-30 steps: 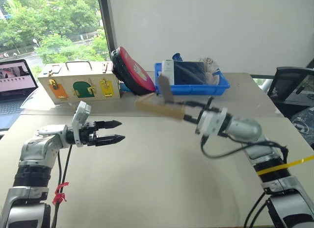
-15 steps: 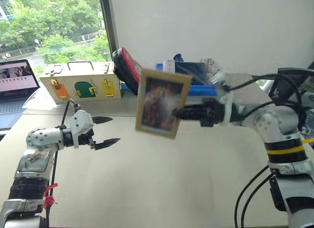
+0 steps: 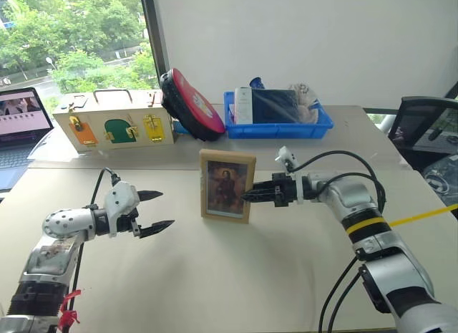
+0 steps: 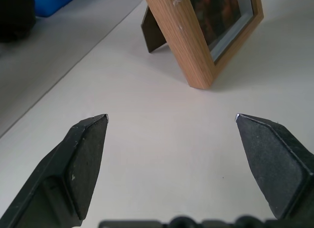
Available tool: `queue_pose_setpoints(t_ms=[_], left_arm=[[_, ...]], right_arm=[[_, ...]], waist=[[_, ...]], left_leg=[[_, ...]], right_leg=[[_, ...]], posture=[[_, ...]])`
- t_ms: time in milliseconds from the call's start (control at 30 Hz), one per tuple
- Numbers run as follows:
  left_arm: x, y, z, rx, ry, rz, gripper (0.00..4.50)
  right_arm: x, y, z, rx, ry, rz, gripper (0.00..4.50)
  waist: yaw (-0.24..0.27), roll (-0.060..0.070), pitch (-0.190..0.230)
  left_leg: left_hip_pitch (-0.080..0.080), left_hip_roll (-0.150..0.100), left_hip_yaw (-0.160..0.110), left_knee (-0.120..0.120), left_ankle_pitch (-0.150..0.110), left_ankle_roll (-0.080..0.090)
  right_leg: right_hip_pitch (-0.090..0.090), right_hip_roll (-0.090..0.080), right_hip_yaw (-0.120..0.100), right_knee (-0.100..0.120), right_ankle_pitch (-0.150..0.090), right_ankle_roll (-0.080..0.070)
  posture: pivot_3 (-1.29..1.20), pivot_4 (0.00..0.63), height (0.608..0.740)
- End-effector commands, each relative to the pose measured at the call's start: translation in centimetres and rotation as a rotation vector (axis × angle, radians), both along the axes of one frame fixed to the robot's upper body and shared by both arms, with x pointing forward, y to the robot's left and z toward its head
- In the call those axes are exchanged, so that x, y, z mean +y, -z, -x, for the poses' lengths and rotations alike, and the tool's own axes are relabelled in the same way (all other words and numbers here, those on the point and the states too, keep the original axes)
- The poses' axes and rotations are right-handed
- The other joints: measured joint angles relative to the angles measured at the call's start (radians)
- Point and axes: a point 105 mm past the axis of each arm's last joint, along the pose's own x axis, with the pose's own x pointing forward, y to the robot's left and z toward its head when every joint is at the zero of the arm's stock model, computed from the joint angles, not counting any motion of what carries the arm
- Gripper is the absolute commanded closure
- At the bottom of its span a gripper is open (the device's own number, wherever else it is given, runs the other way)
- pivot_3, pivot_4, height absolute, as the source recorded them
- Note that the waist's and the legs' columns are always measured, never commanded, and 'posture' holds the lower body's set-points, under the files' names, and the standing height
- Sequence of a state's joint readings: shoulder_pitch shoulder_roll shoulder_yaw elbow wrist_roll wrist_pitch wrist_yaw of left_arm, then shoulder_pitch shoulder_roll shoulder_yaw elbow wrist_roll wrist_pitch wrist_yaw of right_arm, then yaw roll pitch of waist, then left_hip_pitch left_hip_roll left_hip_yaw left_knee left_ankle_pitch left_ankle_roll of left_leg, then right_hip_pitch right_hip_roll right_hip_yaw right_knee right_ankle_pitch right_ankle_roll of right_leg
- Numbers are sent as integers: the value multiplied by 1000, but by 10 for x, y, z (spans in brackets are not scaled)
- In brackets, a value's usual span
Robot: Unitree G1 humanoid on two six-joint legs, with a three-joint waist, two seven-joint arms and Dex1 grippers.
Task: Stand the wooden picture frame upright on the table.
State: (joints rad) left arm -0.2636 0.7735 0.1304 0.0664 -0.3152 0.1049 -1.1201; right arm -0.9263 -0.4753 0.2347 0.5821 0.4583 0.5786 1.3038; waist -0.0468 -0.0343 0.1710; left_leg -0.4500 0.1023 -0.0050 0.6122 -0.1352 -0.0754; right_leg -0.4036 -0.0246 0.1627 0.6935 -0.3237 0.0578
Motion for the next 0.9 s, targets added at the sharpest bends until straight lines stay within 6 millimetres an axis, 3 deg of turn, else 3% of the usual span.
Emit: queue_pose_setpoints(t_ms=[33,300,500,533,600,733,900], left_arm=[[1,-11,2,-30,-6,10,0],[-2,-12,2,4,-4,48,0],[-3,-12,-1,7,-7,54,0],[-3,-12,-2,8,-7,55,0],[-3,-12,-3,9,-8,57,0],[-2,-11,-6,9,-8,56,0],[-2,-10,3,21,54,62,0]], right_arm=[[4,8,5,120,-22,-38,3282],[13,29,13,184,-32,-6,3282],[14,31,6,47,32,57,3283],[14,29,7,37,25,58,2288],[16,25,12,45,15,46,1732],[16,14,17,29,19,27,205],[5,1,25,14,67,-20,45]], waist=[[0,0,0],[-2,0,0],[-11,0,0],[-12,0,0],[-12,0,0],[-9,0,0],[-3,0,0]], left_leg=[[1,0,0,0,0,0],[3,0,0,0,0,0],[5,0,0,0,0,0],[6,0,0,0,0,0],[7,0,0,0,0,0],[5,0,0,0,0,0],[3,0,0,-2,0,0]], right_leg=[[1,0,0,0,0,0],[2,0,0,1,0,0],[4,1,0,2,0,0],[5,1,0,2,0,0],[7,1,0,1,0,0],[4,0,0,1,0,0],[2,0,0,1,0,0]], posture=[[0,150,719],[0,150,719],[0,150,719],[0,150,719],[0,150,719],[0,150,719],[0,150,719]])
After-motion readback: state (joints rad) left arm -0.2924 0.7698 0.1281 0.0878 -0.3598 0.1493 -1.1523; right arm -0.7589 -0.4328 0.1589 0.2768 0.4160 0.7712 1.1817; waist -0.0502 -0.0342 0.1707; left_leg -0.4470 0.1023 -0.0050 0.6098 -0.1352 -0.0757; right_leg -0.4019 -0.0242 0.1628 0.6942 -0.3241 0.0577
